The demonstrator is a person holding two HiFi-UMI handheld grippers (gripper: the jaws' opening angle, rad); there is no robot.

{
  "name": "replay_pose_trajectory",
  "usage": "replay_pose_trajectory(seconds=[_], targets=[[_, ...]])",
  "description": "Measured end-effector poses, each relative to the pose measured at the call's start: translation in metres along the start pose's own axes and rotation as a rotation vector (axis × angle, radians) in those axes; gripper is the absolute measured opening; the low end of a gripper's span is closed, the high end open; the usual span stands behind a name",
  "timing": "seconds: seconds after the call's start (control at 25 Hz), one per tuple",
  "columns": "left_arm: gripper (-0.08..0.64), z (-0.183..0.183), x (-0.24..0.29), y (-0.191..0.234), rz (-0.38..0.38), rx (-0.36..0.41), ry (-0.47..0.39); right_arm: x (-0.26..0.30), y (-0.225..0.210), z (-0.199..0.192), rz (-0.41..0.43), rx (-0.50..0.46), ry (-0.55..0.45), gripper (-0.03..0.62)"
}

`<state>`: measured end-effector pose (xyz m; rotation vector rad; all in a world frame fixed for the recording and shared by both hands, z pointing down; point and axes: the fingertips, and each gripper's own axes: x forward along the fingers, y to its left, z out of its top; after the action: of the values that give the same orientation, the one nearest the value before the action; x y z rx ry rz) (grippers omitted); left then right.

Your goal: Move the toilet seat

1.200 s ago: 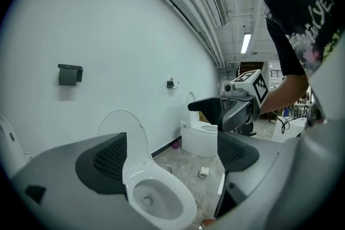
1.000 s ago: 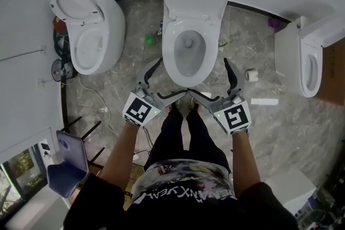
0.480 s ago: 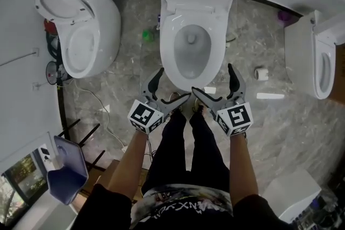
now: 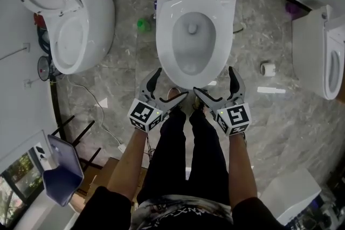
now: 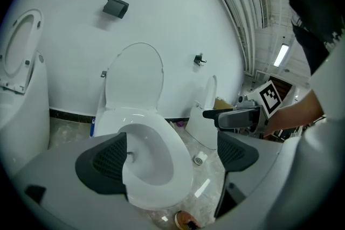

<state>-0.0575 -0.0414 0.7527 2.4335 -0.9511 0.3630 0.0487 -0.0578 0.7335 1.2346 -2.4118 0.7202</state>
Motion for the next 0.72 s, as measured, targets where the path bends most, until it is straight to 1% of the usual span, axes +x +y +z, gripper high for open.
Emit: replay_pose_trajectory(seconds=[0.08,0.12,0.2,0.4,0.52,0.6,0.72], targets=[[0.508,-0.008,0.002,0.005,0.007,-0.036,-0.01,0.004,-0.004,-0.013,-0.006,0.002,0.007,0.584],[0.508,-0.012,0.003,0.008,0.012,-0.067,-0.021,0.006,-0.006,-0.02,-0.009,0.006,0.01,0.584],[0.508,-0.019,0.003,0.016,0.03,-0.158,-0.055,0.011,-0.01,-0.034,-0.014,0.047,0.013,0.584],[0.508,-0.048,0.004,0.035,0.104,-0.402,-0.121,0.02,-0.027,-0.074,-0.051,0.273,0.012,0.584],[0.508,-0.074,0.004,0.048,0.16,-0.535,-0.144,0.025,-0.038,-0.105,-0.086,0.355,0.044,0.583],[0.508,-0.091,0.006,0.055,0.186,-0.603,-0.148,0.029,-0.041,-0.123,-0.092,0.418,0.063,0.583],[0.507,-0.112,0.011,0.062,0.199,-0.66,-0.134,0.035,-0.045,-0.142,-0.098,0.515,0.072,0.583]])
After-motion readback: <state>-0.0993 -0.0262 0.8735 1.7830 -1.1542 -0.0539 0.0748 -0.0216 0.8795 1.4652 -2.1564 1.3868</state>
